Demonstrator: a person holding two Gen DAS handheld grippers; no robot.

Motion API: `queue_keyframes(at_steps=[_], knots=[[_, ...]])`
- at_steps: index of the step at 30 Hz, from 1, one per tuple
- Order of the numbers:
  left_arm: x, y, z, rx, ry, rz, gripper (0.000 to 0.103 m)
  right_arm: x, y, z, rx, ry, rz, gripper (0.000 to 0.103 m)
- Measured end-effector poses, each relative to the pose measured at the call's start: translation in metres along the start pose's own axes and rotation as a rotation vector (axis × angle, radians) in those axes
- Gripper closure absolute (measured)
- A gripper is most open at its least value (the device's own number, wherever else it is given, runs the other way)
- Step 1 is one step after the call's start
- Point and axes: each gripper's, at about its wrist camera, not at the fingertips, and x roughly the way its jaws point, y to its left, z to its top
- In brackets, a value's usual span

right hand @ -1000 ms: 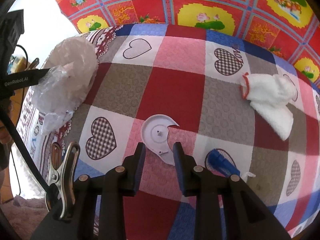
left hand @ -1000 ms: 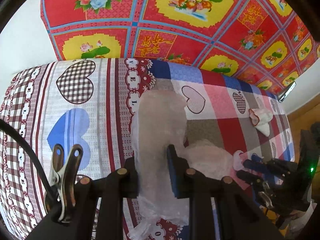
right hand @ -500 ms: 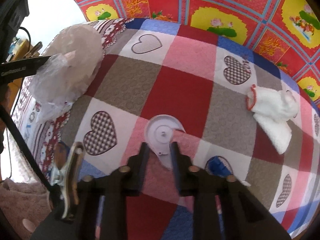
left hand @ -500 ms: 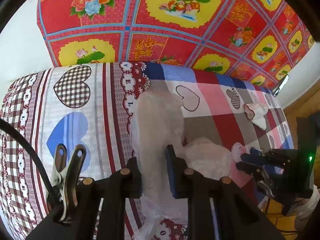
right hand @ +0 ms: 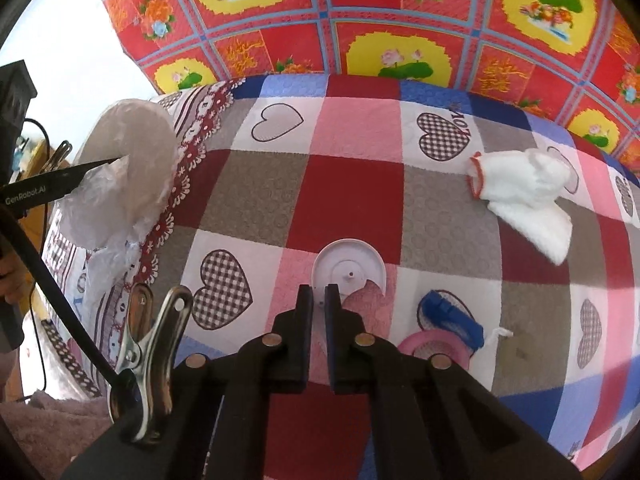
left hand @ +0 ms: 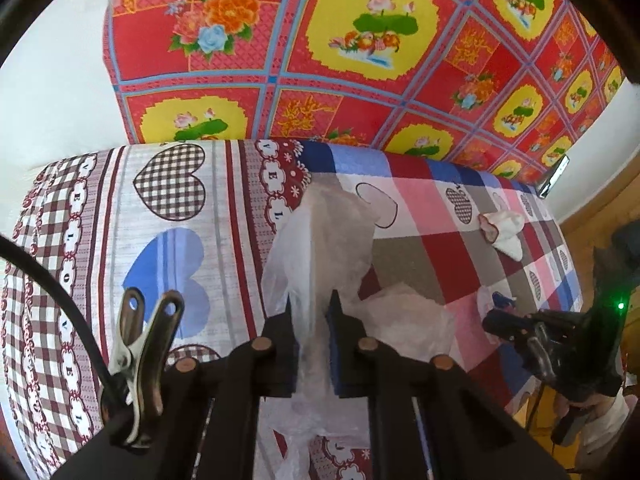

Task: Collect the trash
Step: 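Grasp the round white plastic lid with the right gripper, then carry the plastic bag and white lid off the bed toward the red bin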

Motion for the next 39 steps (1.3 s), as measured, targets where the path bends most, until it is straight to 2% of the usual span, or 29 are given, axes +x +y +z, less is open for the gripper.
queue_keyframes(at_steps=[9, 21, 31, 39], knots=[[-0.039, 0.001, -0.002, -0.060, -0.080, 0.024, 0.093, -0.009, 0.003, 0.000, -0.016, -0.034, 0.044, 0.096], [-0.081, 0.009, -0.030, -0.141, -0.160, 0.146, 0.092, -0.024, 0.031, 0.005, -0.102, -0.084, 0.144, 0.096], [-0.101, 0.035, -0.047, -0.208, -0.185, 0.225, 0.093, -0.037, 0.045, 0.008, -0.143, -0.130, 0.172, 0.096], [-0.122, 0.068, -0.064, -0.264, -0.213, 0.292, 0.092, -0.039, 0.067, 0.008, -0.197, -0.133, 0.209, 0.096]])
